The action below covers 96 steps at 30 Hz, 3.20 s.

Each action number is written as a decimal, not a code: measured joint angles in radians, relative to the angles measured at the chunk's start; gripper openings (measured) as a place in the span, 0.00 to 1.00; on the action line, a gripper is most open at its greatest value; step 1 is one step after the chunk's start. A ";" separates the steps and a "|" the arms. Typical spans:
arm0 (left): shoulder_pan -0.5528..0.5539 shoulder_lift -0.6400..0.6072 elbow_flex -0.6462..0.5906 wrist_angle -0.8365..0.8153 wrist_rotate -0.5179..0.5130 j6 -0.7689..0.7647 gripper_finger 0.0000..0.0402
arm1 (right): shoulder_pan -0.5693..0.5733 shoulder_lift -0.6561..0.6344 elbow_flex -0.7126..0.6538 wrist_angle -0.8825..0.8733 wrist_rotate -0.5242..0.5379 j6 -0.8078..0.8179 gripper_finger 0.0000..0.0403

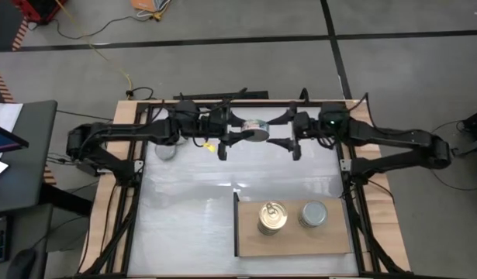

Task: Stack canned seafood by type on shelf
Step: Stack the green tuna can on top of the green tuna can on the shelf

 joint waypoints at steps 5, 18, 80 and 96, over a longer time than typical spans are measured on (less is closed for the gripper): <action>0.010 0.000 0.000 -0.002 0.006 0.028 0.31 | 0.018 0.074 0.074 -0.034 0.009 -0.032 0.75; 0.011 0.004 0.000 0.006 0.024 0.076 0.31 | 0.082 0.158 0.175 -0.180 0.016 -0.068 0.75; -0.339 -0.102 -0.274 -0.337 -0.729 0.518 0.55 | 0.252 0.078 0.426 -1.349 -0.228 0.606 0.38; -0.339 -0.377 -0.563 -0.007 -0.716 0.395 0.54 | 0.488 0.078 0.197 -1.107 -0.361 0.909 0.39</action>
